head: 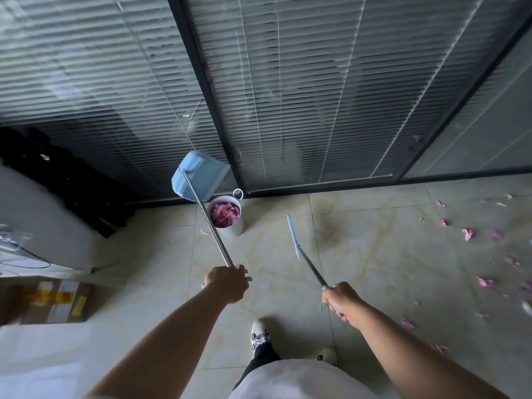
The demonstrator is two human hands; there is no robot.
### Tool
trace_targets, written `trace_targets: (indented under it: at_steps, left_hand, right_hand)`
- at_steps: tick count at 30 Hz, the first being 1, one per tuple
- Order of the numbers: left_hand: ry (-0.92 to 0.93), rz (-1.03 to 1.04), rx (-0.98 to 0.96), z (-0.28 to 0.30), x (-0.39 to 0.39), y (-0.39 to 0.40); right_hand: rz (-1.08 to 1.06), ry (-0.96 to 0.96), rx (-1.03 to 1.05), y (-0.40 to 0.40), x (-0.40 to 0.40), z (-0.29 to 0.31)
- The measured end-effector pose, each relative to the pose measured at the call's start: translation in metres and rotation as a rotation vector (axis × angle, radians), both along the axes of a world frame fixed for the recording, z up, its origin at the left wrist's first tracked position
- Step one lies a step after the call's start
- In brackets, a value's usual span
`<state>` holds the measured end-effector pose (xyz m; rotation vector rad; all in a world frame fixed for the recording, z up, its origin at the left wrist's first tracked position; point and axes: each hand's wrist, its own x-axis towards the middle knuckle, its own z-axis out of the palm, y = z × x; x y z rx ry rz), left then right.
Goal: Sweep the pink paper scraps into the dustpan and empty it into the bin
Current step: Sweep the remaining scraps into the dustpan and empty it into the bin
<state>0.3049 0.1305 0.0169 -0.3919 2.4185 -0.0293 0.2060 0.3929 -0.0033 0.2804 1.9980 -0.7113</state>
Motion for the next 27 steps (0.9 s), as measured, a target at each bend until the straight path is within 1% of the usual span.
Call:
trace_targets:
  at_steps: [8,14,27]
  left_hand:
    - [0.072,0.01,0.074,0.014,-0.02,0.025]
    - [0.122,-0.025,0.119,0.029,-0.039,0.05]
    - [0.297,-0.015,0.294,0.043,-0.081,0.09]
  right_hand:
    - [-0.025,-0.001,-0.002,0.006,-0.001,0.0]
    - [-0.085,0.005,-0.009,0.015,0.0,0.005]
    - [-0.322,0.024,-0.008,0.059,0.021,0.008]
